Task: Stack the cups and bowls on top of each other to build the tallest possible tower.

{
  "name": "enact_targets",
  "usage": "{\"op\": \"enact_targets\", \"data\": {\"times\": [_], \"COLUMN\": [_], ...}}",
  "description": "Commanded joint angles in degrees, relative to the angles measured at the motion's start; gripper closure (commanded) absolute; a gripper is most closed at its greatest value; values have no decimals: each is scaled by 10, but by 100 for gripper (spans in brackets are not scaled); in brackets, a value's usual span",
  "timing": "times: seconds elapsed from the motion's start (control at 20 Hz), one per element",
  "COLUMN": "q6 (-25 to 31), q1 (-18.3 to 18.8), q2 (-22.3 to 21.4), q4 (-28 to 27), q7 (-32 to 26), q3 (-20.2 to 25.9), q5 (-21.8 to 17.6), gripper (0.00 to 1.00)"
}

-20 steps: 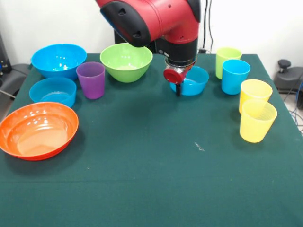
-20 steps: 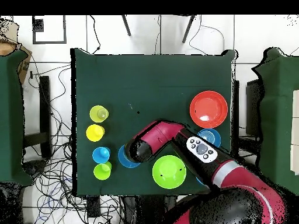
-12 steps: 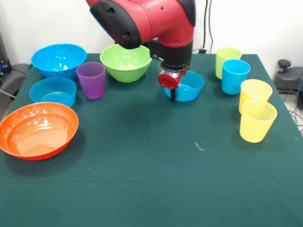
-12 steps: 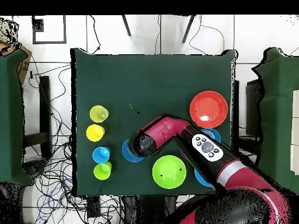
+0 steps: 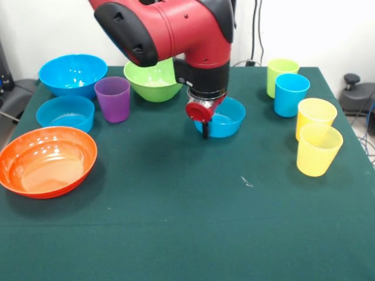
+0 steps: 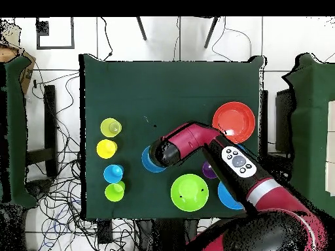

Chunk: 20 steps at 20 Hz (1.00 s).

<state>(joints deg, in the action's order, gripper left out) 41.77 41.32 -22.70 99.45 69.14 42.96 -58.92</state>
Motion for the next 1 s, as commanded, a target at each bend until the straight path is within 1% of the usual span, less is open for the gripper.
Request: {"op": "enact_targets", "data": {"times": [0.05,0.25,0.4,0.65,0.7,1.0], "q6": [46,49,56,61,65,69], "q1": [7,14,25,40,42,55], "q2": [41,52,63,76,83,93], "q4": [-104,-119,-138,-154,-165,-175], "q7": [-237,-265,-304,-352,-365,-400], "q3": [-2,-2,-1,1,4,7], "q5": [-28,-29,-31,-32,-30,-29], "gripper": [100,100,100,100,100,100]}}
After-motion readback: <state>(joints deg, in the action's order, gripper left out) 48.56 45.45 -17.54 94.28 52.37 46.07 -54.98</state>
